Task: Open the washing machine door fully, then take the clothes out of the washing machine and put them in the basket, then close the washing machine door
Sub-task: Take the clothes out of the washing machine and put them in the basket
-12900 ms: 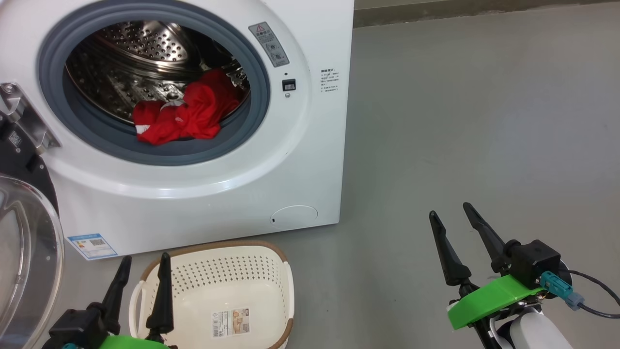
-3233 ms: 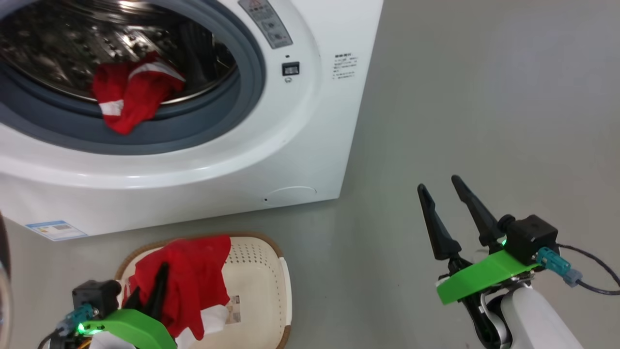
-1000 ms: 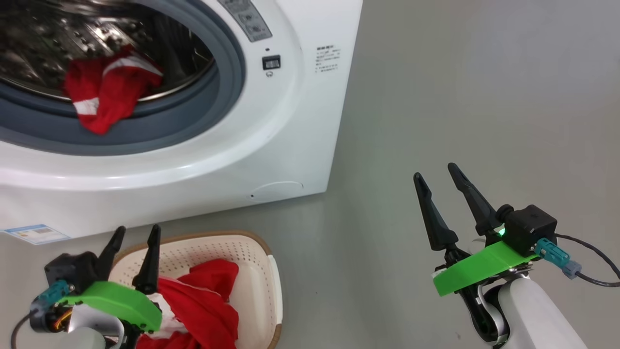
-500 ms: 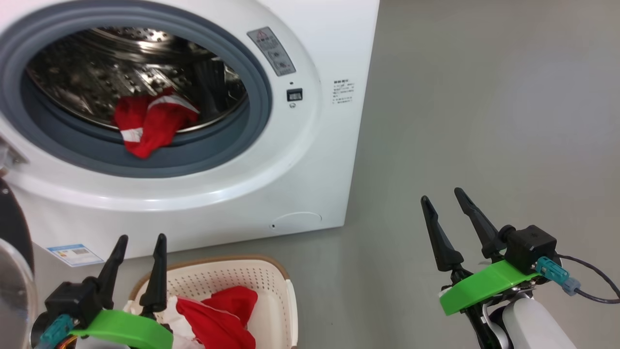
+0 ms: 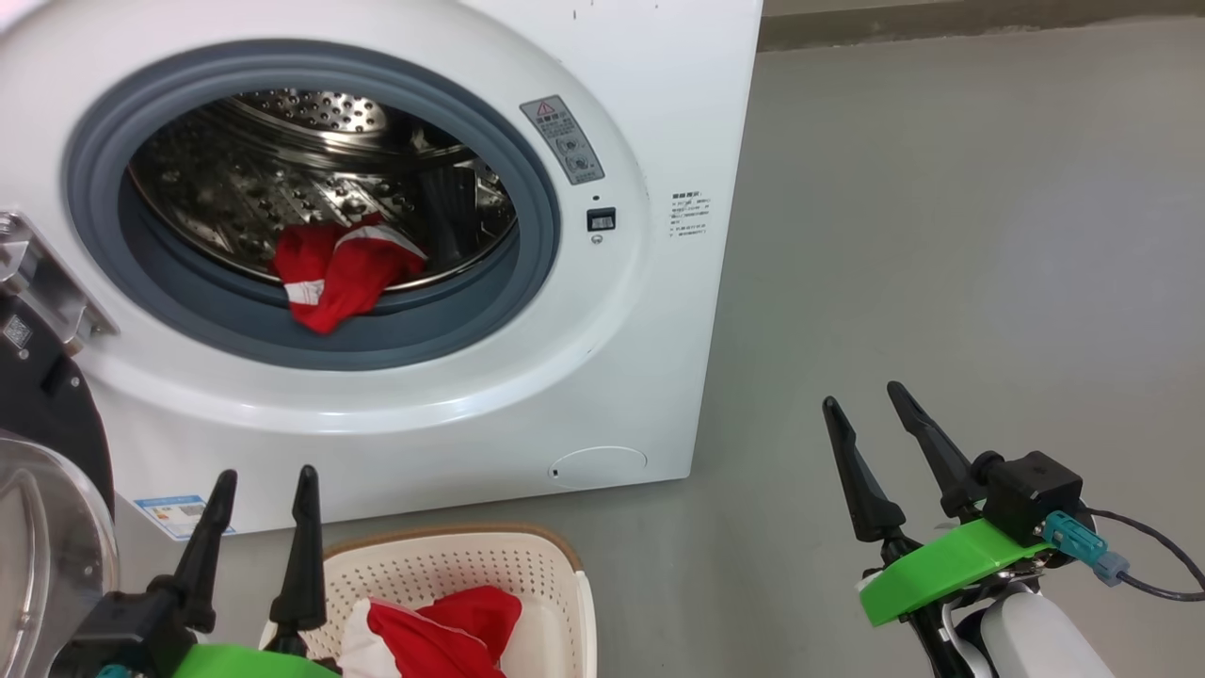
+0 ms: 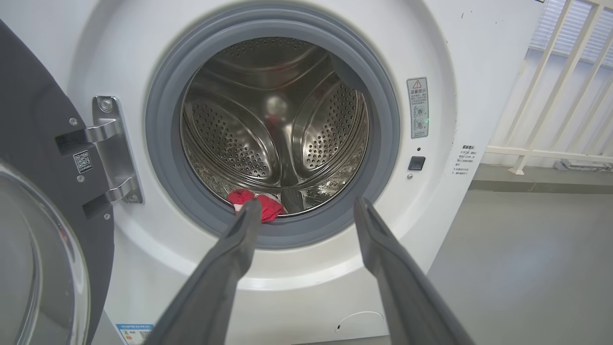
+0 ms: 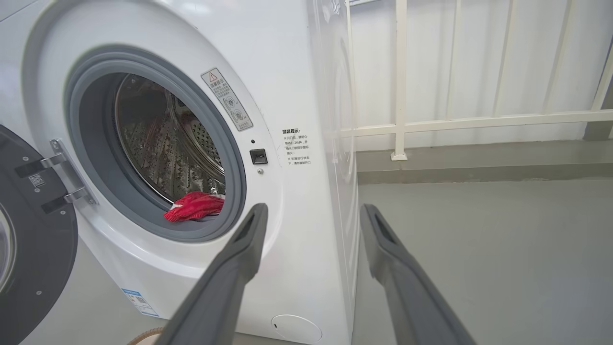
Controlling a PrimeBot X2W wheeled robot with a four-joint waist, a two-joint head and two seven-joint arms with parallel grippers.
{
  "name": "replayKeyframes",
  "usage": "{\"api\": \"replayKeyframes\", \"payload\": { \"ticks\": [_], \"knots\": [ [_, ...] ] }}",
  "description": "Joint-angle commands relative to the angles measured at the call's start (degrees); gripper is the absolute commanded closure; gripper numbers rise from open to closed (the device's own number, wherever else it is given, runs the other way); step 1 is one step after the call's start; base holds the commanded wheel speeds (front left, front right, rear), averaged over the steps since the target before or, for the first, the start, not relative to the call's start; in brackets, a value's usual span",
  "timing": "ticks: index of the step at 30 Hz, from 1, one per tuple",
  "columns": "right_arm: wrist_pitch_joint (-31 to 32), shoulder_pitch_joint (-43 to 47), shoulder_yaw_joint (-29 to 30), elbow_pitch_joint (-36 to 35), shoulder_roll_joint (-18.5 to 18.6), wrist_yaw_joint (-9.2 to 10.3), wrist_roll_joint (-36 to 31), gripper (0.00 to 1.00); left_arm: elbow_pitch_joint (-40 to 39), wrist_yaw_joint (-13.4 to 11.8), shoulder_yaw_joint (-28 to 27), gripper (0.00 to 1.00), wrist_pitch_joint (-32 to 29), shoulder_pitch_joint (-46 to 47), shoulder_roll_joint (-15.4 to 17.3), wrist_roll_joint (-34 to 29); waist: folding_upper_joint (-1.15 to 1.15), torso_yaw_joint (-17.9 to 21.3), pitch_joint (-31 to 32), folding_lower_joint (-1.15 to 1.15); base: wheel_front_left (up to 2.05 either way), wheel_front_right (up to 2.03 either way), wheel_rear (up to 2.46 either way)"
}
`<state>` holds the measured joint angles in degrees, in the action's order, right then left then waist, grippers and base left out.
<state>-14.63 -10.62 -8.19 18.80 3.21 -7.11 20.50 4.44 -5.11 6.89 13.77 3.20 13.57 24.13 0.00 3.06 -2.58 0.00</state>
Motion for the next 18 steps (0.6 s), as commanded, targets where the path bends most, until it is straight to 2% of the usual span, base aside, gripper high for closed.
{"api": "replayKeyframes", "payload": {
  "ticks": [1,18],
  "knots": [
    [-0.4,-0.3,-0.9,-1.5,0.4,-0.37,-0.4,0.00,-2.3,-0.7,-2.2,0.00,-0.2,0.4,1.2,-0.8,0.00,0.0,0.3,0.00,0.00,0.00,0.00],
    [-0.4,-0.4,0.1,-2.2,0.4,-0.37,-1.3,0.00,-3.0,-1.2,-1.8,0.00,-0.9,0.3,1.4,0.0,0.00,0.0,-0.8,0.00,0.00,0.00,0.00]
  ]
}}
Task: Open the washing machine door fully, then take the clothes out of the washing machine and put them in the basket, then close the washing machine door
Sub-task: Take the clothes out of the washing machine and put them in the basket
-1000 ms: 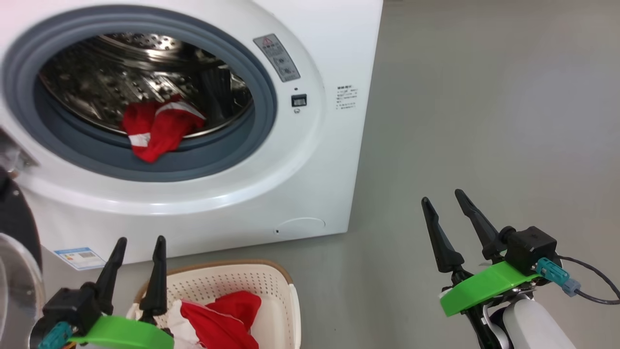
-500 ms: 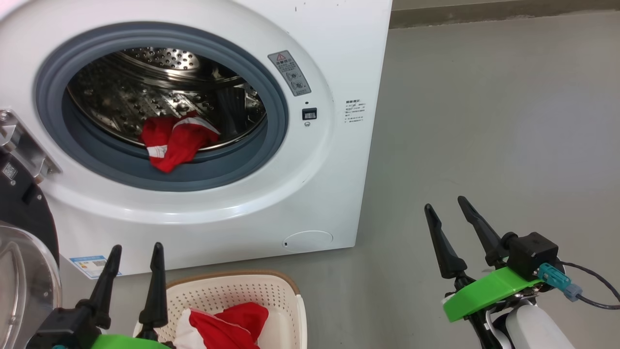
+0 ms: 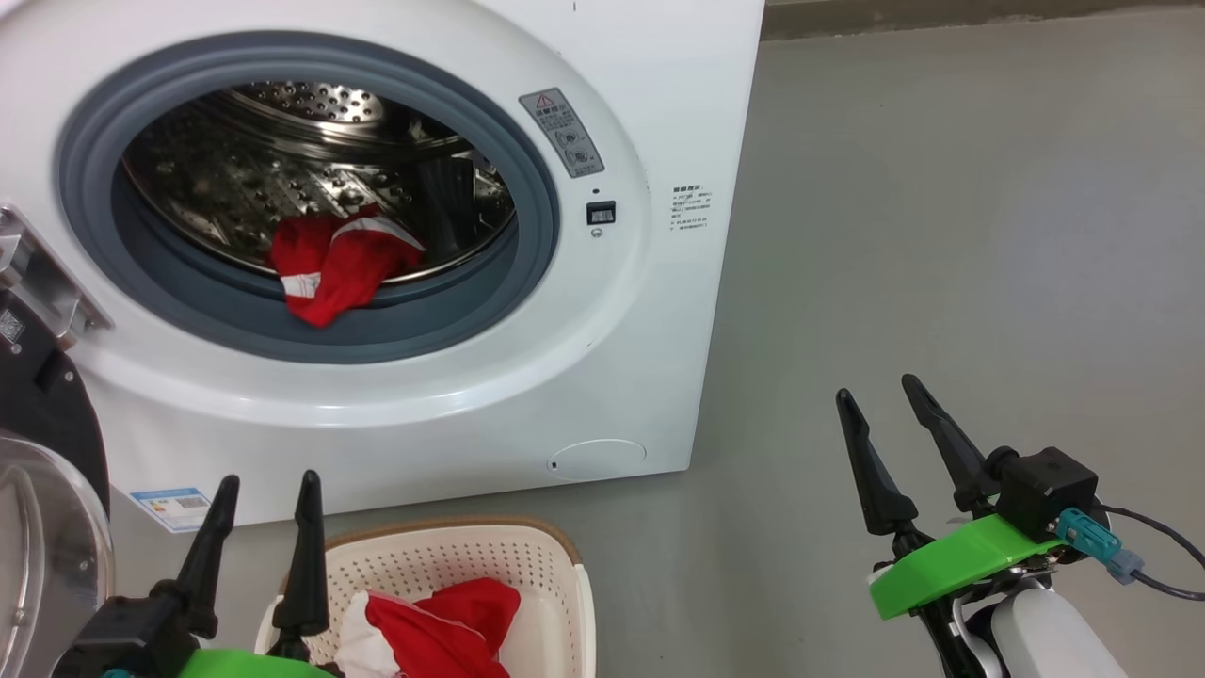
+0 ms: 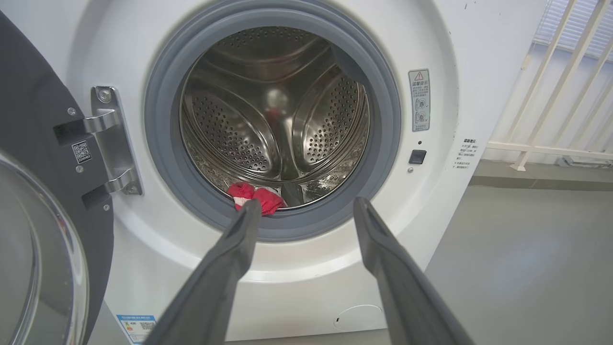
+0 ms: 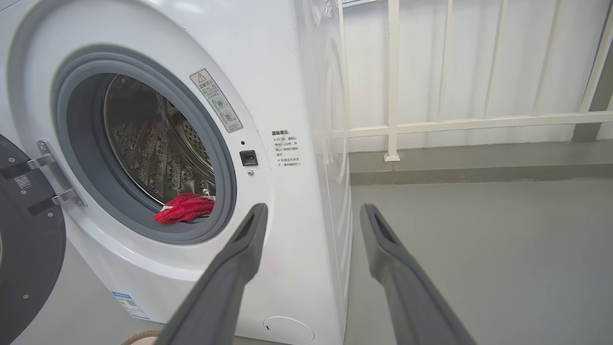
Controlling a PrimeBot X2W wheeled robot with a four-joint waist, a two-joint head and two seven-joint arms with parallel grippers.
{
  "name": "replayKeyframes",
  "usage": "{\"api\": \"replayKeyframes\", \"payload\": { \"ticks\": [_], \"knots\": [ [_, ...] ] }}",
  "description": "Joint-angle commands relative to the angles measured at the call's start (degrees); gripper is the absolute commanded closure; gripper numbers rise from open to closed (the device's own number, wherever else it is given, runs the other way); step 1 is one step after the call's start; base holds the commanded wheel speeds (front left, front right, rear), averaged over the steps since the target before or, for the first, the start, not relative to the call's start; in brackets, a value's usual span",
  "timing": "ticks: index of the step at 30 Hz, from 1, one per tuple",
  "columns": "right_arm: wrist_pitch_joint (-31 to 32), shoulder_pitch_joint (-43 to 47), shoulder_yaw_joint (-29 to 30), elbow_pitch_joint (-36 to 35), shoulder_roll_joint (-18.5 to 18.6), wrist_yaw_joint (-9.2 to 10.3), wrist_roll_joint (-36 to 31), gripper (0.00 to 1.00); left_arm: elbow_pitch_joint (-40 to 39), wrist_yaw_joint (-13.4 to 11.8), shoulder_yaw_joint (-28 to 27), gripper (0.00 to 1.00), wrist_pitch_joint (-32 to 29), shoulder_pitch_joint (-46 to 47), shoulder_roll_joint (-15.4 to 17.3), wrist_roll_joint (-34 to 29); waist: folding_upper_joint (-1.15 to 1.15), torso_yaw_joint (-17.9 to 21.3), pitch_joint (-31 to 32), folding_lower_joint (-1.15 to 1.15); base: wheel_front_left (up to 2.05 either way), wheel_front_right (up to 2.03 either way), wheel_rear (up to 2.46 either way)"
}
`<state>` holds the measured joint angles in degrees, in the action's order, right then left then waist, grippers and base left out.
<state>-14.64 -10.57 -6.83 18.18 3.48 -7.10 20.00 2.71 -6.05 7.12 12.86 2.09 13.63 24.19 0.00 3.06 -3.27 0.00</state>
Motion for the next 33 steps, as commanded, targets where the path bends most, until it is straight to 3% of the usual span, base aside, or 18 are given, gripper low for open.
{"api": "replayKeyframes", "payload": {
  "ticks": [1,12,18,33],
  "knots": [
    [-0.4,-0.5,-1.3,-1.7,0.1,-0.39,-0.9,0.00,-1.2,-0.2,-2.0,0.00,0.0,1.6,1.4,-0.1,0.00,0.0,-0.2,0.00,0.00,0.00,0.00],
    [-0.4,-1.0,-1.2,-1.9,-0.1,-0.39,-1.2,0.00,-0.6,0.0,-1.8,0.00,0.0,3.2,2.5,-0.2,0.00,0.8,-1.6,0.00,0.00,0.00,0.00],
    [-0.4,-1.8,-1.0,-2.9,-0.3,-0.39,-1.5,0.00,1.8,1.9,-0.4,0.00,-0.6,9.0,3.6,-0.7,0.00,0.7,-4.2,0.00,0.00,0.00,0.00],
    [-0.4,-4.6,-2.0,-4.7,-0.6,-0.39,-0.5,0.00,23.9,6.1,2.5,0.00,-3.6,35.1,5.1,-2.1,0.00,3.1,-13.8,0.00,0.00,0.00,0.00]
  ]
}}
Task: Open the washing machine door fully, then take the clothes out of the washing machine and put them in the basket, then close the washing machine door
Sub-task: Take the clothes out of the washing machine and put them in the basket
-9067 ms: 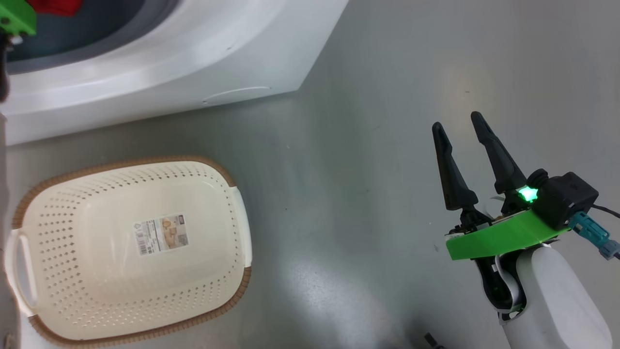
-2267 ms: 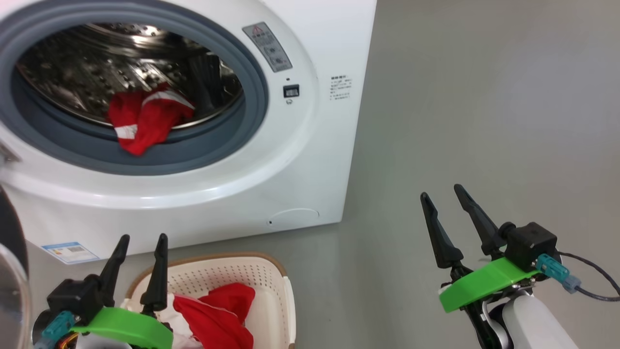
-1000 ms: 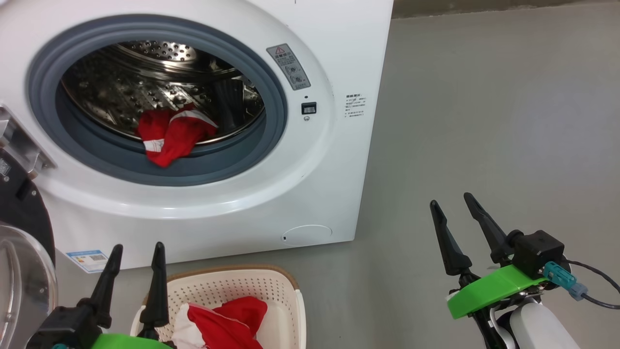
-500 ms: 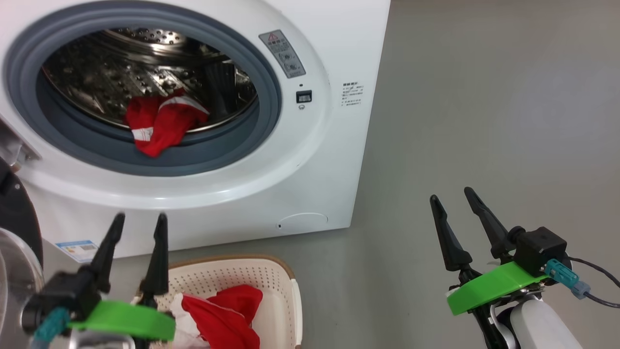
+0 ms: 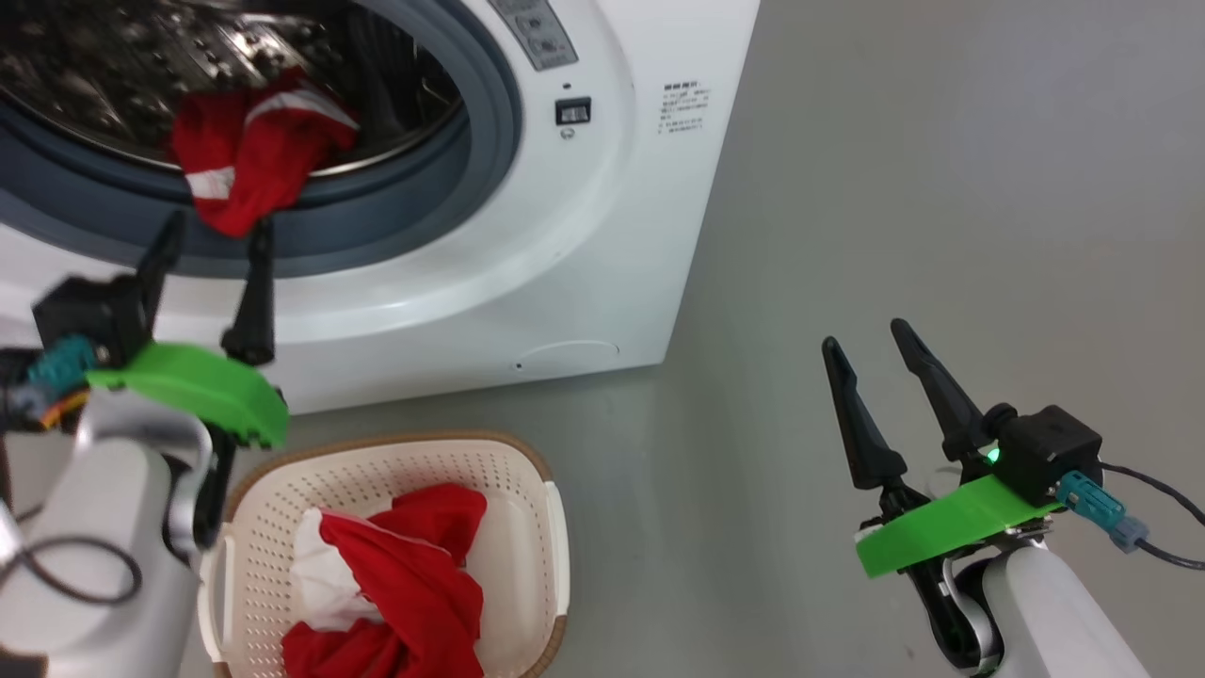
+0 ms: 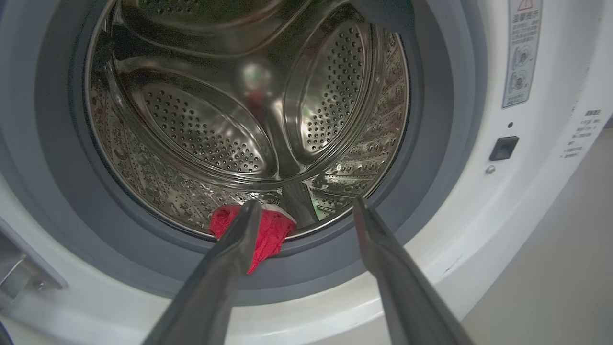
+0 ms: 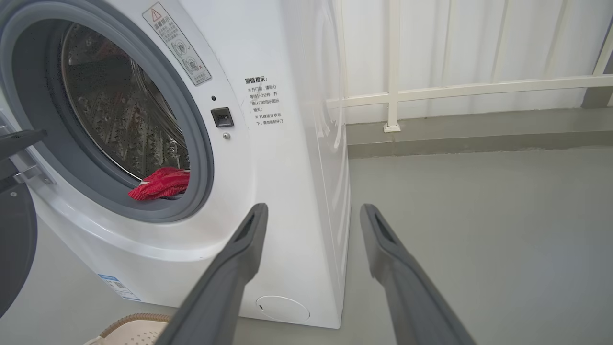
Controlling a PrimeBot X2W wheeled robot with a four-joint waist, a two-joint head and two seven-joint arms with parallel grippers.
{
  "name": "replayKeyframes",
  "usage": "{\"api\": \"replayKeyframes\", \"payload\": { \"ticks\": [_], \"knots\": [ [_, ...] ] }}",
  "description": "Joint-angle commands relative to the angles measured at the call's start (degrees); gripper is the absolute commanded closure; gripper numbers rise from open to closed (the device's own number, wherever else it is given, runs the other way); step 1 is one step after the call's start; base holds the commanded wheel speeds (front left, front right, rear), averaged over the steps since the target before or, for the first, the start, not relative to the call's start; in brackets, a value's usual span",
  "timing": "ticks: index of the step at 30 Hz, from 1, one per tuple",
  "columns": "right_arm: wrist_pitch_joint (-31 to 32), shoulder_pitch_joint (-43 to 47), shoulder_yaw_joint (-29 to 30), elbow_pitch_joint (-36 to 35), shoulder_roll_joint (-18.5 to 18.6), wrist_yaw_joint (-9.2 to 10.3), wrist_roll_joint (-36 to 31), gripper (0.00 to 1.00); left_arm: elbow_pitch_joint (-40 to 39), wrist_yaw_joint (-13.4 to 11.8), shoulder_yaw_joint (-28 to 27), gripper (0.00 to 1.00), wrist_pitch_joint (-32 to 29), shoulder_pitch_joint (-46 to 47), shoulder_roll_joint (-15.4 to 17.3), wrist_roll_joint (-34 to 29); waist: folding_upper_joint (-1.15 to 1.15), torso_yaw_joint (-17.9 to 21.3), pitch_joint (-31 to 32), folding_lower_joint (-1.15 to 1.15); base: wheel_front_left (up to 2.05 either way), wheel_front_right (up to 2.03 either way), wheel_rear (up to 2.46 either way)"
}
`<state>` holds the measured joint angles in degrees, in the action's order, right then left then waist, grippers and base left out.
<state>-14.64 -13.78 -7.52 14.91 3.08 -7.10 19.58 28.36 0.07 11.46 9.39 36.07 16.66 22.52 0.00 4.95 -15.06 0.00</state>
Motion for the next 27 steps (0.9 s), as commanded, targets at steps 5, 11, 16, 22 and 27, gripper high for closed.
{"api": "replayKeyframes", "payload": {
  "ticks": [5,11,16,22,27],
  "knots": [
    [-0.4,-2.5,-1.5,-2.4,-0.2,-0.39,0.8,0.00,6.6,0.8,-1.5,0.00,-0.4,10.3,2.2,-0.7,0.00,2.5,-5.9,0.00,0.00,0.00,0.00],
    [-0.4,-4.3,-1.7,-3.8,-0.2,-0.39,2.0,0.00,16.2,0.9,-0.3,0.00,-0.5,20.7,3.7,-2.7,0.00,4.8,-11.1,0.00,0.00,0.00,0.00],
    [-0.4,-5.6,-1.8,-4.9,-0.2,-0.39,2.6,0.00,22.8,1.3,1.4,0.00,-0.3,28.9,4.7,-4.7,0.00,6.4,-15.1,0.00,0.00,0.00,0.00],
    [-0.4,-6.1,-2.5,-5.8,-0.2,-0.39,4.2,0.00,30.1,2.1,3.2,0.00,-1.3,36.5,6.9,-6.7,0.00,8.4,-18.8,0.00,0.00,0.00,0.00],
    [-0.4,-5.7,-2.5,-6.4,-0.2,-0.39,5.0,0.00,34.4,2.3,4.4,0.00,-1.9,41.8,7.5,-7.7,0.00,9.5,-21.1,0.00,0.00,0.00,0.00]
  ]
}}
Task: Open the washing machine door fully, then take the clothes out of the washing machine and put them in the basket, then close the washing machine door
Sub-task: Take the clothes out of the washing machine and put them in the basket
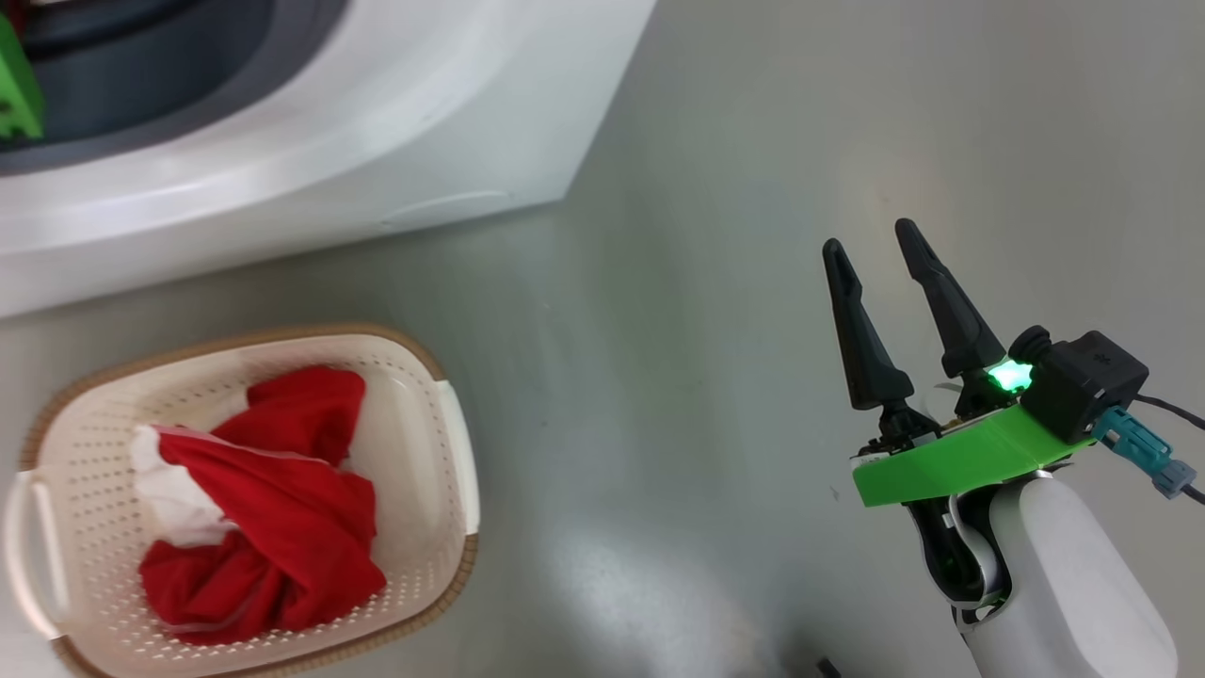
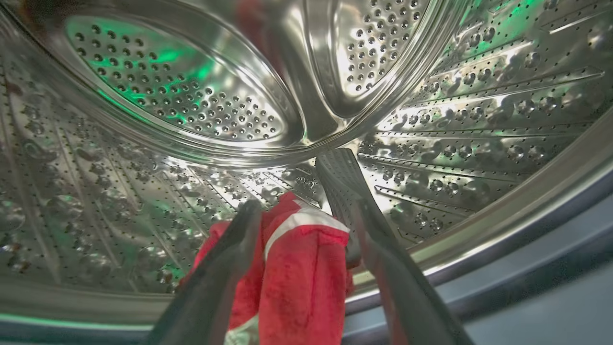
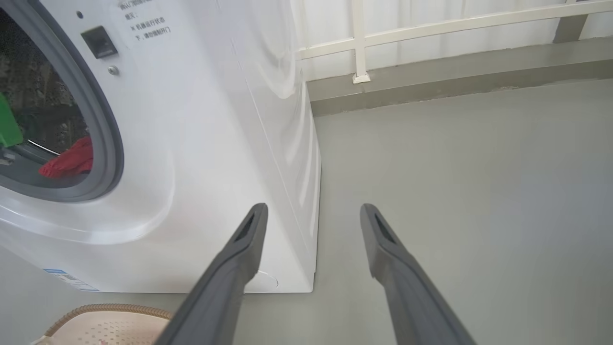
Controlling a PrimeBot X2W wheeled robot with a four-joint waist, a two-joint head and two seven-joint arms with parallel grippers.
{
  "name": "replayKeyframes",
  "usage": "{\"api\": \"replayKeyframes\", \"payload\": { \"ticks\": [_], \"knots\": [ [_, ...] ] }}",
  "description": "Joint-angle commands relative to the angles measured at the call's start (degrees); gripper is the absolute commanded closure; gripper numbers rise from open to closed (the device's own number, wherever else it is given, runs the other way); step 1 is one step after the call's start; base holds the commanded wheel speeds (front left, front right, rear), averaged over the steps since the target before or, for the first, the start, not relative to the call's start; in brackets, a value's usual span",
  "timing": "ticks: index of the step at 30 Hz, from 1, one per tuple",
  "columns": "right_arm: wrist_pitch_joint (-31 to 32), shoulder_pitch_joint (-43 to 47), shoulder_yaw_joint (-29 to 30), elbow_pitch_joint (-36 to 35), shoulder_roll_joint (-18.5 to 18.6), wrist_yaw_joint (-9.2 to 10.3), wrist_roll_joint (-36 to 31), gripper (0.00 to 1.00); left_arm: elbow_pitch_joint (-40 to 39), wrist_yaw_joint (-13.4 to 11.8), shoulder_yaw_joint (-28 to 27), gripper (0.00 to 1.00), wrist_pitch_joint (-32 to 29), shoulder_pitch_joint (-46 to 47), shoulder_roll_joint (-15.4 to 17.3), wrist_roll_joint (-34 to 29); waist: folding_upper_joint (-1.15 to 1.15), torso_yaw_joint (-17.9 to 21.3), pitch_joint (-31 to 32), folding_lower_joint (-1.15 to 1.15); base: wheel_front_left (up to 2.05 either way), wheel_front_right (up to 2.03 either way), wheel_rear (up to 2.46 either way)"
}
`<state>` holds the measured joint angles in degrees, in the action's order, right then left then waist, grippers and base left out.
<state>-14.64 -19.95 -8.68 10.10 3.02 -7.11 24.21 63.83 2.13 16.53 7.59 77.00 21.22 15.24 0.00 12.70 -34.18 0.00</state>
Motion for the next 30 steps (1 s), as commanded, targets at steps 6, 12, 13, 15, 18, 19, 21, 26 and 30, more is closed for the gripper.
{"api": "replayKeyframes", "payload": {
  "ticks": [6,12,13,15,18,19,21,26,30],
  "knots": [
    [-0.4,0.1,-1.5,-2.5,-0.1,-0.37,1.0,0.00,4.2,-0.4,0.1,0.00,-4.3,6.0,2.7,-0.6,0.00,2.5,-4.1,0.00,0.00,0.00,0.00],
    [-0.4,0.1,-1.7,-2.6,-0.1,-0.37,1.4,0.00,7.7,-2.9,1.1,0.00,-9.0,8.2,3.1,-1.2,0.00,3.2,-5.1,0.00,0.00,0.00,0.00],
    [-0.4,0.1,-1.7,-2.6,-0.1,-0.37,1.5,0.00,8.0,-3.5,1.2,0.00,-9.7,8.3,3.2,-1.3,0.00,3.3,-5.2,0.00,0.00,0.00,0.00],
    [-0.4,0.1,-1.7,-2.6,-0.1,-0.37,1.5,0.00,8.4,-4.3,1.3,0.00,-10.8,8.4,3.3,-1.4,0.00,3.3,-5.3,0.00,0.00,0.00,0.00],
    [-0.4,0.0,-1.7,-2.6,-0.1,-0.37,1.6,0.00,9.2,-7.4,1.8,0.00,-14.2,8.4,3.5,-1.8,0.00,3.4,-5.3,0.00,0.00,0.00,0.00],
    [-0.4,-0.1,-1.6,-2.6,-0.1,-0.37,1.6,0.00,9.3,-7.9,2.1,0.00,-15.3,8.3,3.5,-1.9,0.00,3.4,-5.3,0.00,0.00,0.00,0.00],
    [-0.4,-0.2,-1.6,-2.6,-0.1,-0.37,1.7,0.00,9.6,-8.0,2.4,0.00,-17.7,7.7,3.4,-1.8,0.00,3.4,-5.2,0.00,0.00,0.00,0.00],
    [-0.4,-0.2,-1.6,-2.3,-0.1,-0.37,1.7,0.00,9.8,-7.6,3.0,1.00,-19.9,7.2,3.3,-1.7,0.00,3.2,-4.8,0.00,0.00,0.00,0.00],
    [-0.4,-0.6,-1.6,-2.1,-0.1,-0.37,1.6,0.00,9.8,-7.6,3.1,1.00,-18.4,6.9,3.3,-1.3,0.00,3.1,-4.3,0.00,0.00,0.00,0.00]
  ]
}}
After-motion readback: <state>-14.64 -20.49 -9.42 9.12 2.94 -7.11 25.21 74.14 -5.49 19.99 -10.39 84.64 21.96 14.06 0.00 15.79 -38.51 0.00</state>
